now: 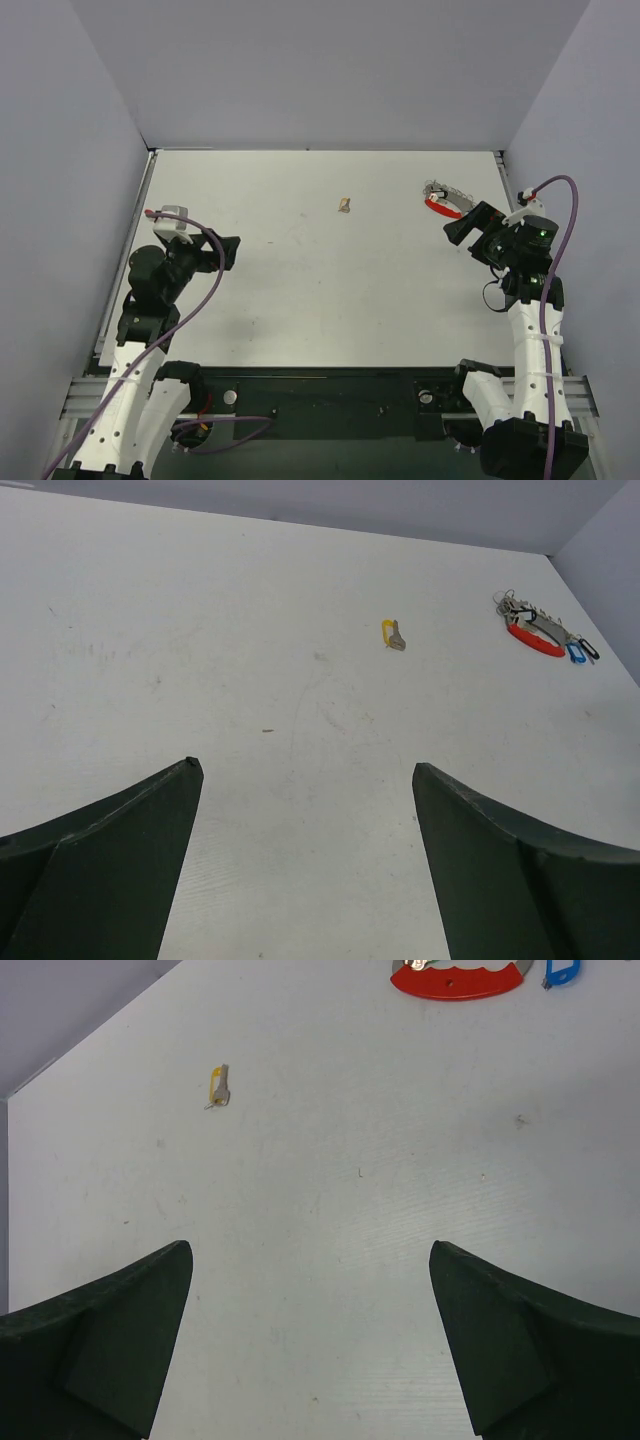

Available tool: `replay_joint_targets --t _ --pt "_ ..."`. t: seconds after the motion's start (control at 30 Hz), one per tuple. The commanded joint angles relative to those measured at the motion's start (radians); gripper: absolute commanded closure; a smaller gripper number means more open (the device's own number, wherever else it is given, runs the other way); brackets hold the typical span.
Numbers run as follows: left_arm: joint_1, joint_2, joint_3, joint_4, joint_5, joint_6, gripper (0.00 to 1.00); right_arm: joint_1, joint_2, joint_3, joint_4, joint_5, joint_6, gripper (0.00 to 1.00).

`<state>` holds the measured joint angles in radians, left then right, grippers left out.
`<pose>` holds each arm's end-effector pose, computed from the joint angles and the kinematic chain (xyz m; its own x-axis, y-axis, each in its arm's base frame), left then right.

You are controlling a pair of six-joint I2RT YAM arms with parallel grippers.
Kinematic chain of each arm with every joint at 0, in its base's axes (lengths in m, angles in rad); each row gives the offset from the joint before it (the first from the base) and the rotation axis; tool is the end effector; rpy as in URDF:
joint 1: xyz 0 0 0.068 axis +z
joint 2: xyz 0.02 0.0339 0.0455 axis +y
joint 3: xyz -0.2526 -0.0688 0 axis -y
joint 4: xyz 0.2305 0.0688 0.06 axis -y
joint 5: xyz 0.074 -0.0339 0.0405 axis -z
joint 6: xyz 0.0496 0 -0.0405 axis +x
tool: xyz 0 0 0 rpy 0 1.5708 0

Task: Put the keys on the keyring

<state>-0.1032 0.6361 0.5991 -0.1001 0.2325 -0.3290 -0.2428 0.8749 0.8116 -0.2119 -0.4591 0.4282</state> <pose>0.1684 -0.0289 0.2983 -0.2344 -0.2918 -0.9273 0.2658 0.8983 -0.3499 0.2051 -0.0282 0.3205 -0.3224 0.4633 -0.8255 -0.0710 0.8577 0.5092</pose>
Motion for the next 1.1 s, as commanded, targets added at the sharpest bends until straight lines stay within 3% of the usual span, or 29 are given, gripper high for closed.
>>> replay_joint_targets --t 0.0,0.43,0.53,0.63,0.73,0.77,0.87,1.07 --pt "-0.003 0.004 0.021 0.060 0.024 -0.002 0.03 -0.007 -0.002 0.014 0.039 0.005 0.014 0.00" --pt "-0.003 0.025 0.019 0.068 0.056 -0.042 0.03 -0.009 -0.004 -0.002 0.051 -0.032 0.003 0.00" --pt "-0.003 0.072 0.004 0.139 0.173 -0.122 0.03 -0.006 -0.005 -0.009 0.077 -0.152 -0.074 0.00" --pt "-0.038 0.143 0.028 0.143 0.203 -0.225 0.03 0.020 -0.001 0.015 0.044 -0.285 -0.237 0.00" --pt "-0.136 0.256 0.103 0.102 0.098 -0.248 0.03 0.095 0.010 0.085 -0.088 -0.317 -0.451 0.00" --pt "-0.215 0.284 0.122 0.056 0.062 -0.239 0.03 0.109 0.024 0.093 -0.145 -0.313 -0.510 0.00" --pt "-0.381 0.442 0.243 -0.029 -0.129 -0.185 0.03 0.099 0.045 0.080 -0.175 -0.383 -0.548 0.00" --pt "-0.498 0.747 0.491 -0.147 -0.263 -0.137 0.03 0.034 0.052 0.021 -0.118 -0.452 -0.508 0.00"
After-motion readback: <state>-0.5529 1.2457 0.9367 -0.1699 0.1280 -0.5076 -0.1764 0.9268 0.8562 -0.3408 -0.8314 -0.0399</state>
